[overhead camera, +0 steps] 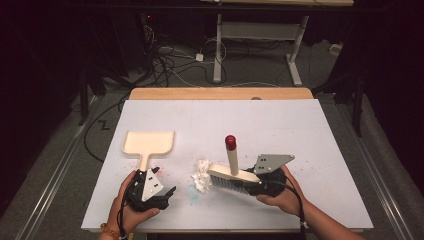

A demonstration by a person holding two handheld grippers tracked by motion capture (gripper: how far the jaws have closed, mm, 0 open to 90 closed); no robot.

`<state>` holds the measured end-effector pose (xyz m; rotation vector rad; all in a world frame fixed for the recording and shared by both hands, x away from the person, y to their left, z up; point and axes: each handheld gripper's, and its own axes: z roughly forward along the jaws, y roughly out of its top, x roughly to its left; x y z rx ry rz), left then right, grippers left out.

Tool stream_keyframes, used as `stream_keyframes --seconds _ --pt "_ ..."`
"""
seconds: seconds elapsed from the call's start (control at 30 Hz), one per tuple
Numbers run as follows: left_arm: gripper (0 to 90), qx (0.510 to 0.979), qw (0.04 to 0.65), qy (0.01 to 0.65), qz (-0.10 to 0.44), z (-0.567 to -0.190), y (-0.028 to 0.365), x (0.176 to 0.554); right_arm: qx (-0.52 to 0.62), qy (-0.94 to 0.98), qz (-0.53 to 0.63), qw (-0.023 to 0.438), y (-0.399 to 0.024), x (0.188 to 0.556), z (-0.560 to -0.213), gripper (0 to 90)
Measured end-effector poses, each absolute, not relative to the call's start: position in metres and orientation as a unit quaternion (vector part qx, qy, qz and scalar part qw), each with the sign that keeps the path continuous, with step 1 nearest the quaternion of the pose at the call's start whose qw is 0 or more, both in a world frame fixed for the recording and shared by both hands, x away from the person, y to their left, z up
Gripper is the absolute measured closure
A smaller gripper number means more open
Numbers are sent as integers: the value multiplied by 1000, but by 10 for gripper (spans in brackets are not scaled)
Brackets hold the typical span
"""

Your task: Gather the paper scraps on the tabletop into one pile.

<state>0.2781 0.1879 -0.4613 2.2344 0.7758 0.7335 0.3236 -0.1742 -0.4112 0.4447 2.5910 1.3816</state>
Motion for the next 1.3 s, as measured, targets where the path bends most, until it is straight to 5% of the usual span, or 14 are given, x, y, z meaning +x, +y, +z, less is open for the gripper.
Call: stream_keyframes --seconds 0.37,1.03,1.3 --pt "202 856 322 293 279 -462 185 279 219 859 442 135 -226 319 -398 675" --pt "202 858 323 291 276 -463 184 281 227 861 431 147 -156 343 -427 675" --pt "202 857 323 293 276 -463 186 280 240 850 444 151 -169 349 -419 675"
